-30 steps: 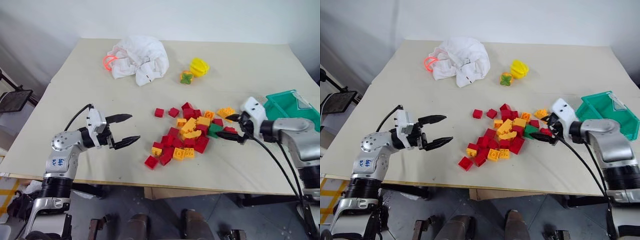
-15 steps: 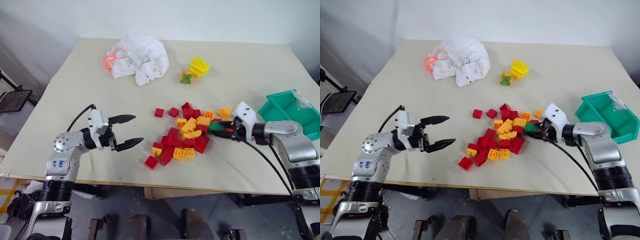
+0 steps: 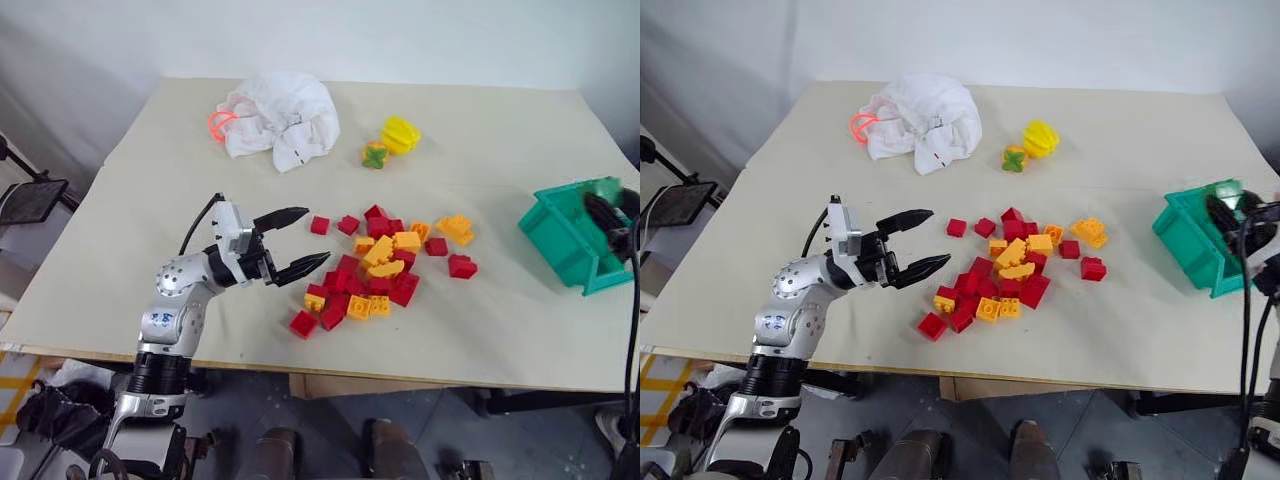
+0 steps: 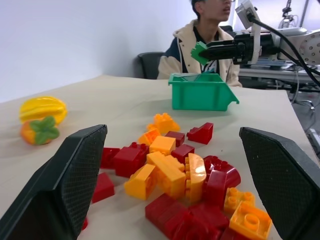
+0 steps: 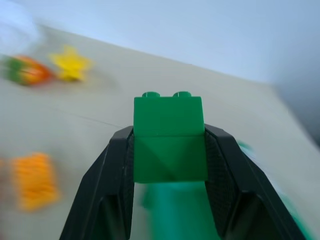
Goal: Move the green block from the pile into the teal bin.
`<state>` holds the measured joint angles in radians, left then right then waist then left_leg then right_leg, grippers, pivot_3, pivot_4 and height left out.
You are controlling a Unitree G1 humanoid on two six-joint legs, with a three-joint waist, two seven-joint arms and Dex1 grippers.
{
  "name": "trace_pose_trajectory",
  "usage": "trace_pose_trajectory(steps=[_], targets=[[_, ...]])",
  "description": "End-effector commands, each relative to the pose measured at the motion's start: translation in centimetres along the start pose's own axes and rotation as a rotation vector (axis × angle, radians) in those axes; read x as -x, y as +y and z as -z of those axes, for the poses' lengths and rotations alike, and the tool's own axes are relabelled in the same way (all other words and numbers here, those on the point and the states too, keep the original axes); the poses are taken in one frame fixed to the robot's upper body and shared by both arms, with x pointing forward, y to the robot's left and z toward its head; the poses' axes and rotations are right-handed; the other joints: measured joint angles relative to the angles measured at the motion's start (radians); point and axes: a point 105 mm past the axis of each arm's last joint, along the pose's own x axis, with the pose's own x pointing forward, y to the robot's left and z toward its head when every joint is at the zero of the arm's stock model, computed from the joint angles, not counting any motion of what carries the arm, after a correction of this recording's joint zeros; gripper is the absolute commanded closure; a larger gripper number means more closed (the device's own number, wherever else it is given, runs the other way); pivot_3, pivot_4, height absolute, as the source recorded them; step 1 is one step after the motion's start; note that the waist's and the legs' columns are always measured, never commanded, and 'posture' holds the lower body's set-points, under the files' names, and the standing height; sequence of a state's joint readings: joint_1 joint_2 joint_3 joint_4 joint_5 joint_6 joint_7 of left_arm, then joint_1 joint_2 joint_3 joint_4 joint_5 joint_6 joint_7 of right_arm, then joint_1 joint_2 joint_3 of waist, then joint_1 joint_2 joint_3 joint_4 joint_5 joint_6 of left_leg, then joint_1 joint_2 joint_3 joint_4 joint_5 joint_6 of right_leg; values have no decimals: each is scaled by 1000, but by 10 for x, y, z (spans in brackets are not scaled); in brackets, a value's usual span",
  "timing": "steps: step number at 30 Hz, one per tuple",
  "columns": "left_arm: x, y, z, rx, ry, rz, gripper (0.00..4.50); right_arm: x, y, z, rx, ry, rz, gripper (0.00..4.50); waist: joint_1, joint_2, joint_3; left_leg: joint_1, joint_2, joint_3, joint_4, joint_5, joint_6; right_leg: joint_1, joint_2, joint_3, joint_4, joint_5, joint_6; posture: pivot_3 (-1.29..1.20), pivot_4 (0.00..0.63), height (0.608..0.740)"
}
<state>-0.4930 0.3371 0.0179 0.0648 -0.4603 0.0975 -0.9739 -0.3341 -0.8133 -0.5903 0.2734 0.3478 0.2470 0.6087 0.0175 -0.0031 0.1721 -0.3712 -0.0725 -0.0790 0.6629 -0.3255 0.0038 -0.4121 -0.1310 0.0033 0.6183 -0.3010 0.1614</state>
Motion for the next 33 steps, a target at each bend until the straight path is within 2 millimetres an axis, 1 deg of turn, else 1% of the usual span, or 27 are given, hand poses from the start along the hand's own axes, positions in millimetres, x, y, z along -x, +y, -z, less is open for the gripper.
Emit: trace_pose_trajectory(steps=[1,4,7,8,9,11,13,14,15,16,17,18,19,21,22,24,26,27,29,33], targets=[[-1,1,-3,-24,1,13,0,-2,-14,-3,21,1,48,2966,-5,0,0,0,0,1,0,0,0,0,0,0,0,0,0,0,150,740],[0,4,-4,-29,2,10,0,-9,-23,-2,-14,6,94,2966,-18,0,0,1,1,2,0,0,0,0,0,2,0,0,0,0,150,740],[3,4,-5,-33,6,10,0,-10,-32,-4,32,-14,144,2966,-19,0,0,1,3,2,0,0,0,-1,0,2,0,0,0,0,150,740],[6,4,-5,-35,11,6,0,-10,-31,-3,15,-10,128,2280,-19,0,0,1,3,2,0,0,0,-1,0,2,0,0,0,0,150,740],[8,4,-5,-37,16,2,0,-11,-29,-3,12,-18,109,2041,-19,0,0,1,3,2,0,0,0,-1,0,2,0,0,0,0,150,740],[12,6,-3,-41,29,-9,0,-10,-26,-3,11,-16,68,1412,-18,0,0,0,3,2,0,0,1,-1,0,2,0,0,0,0,150,740],[17,7,-2,-48,46,-22,0,-9,-25,-6,43,-32,46,699,-18,0,0,0,3,3,0,0,1,0,-1,2,0,0,0,0,150,740],[18,8,-1,-51,51,-26,0,-9,-25,-8,55,-39,39,424,-19,0,0,0,3,2,0,0,1,0,0,2,0,0,0,0,150,740],[21,10,0,-51,64,-36,0,-9,-18,-16,55,-89,-10,80,-19,0,0,0,3,2,0,0,1,0,0,2,0,0,0,0,150,740],[24,12,1,-61,81,-50,0,-8,-7,-24,50,-134,-80,34,-19,0,0,1,3,3,0,0,1,0,0,2,0,0,0,0,150,740],[29,16,3,-71,105,-69,0,-5,13,-32,35,-188,-206,34,-19,0,0,1,3,3,0,0,1,0,0,2,0,0,0,0,150,740],[32,19,4,-78,122,-82,0,-1,28,-38,25,-223,-296,34,-19,0,0,0,3,3,0,0,1,-1,0,2,0,0,0,0,150,740],[38,22,6,-90,153,-105,0,5,46,-38,13,-224,-396,34,-19,0,0,1,4,2,0,0,1,0,0,2,0,0,0,0,150,740],[49,27,8,-119,187,-133,0,20,75,-30,15,-185,-548,34,-18,0,0,1,5,2,0,-1,1,0,1,2,0,0,0,0,150,740],[54,28,9,-130,196,-140,0,25,84,-26,15,-166,-591,34,-19,0,0,1,5,1,0,-1,0,0,1,2,0,0,0,0,150,740],[73,32,14,-174,271,-180,0,50,111,-8,19,-83,-734,34,-16,0,0,0,5,1,0,-1,1,0,1,2,0,0,1,0,150,740],[93,34,16,-193,325,-214,0,72,131,12,62,5,-857,34,-13,0,0,0,4,1,-1,-1,1,0,0,2,0,0,1,0,150,740],[100,34,17,-194,342,-231,0,81,136,23,77,52,-894,34,-12,0,0,0,5,0,-1,-2,1,0,0,1,0,0,0,0,150,740],[112,36,20,-187,370,-266,0,86,137,34,61,80,-883,34,-10,0,0,0,4,1,0,-2,2,0,0,2,-3,0,1,0,150,740],[123,36,24,-163,388,-323,0,78,136,42,18,47,-787,34,-6,0,0,2,3,1,1,-2,3,3,-2,2,-6,2,2,0,150,740]])
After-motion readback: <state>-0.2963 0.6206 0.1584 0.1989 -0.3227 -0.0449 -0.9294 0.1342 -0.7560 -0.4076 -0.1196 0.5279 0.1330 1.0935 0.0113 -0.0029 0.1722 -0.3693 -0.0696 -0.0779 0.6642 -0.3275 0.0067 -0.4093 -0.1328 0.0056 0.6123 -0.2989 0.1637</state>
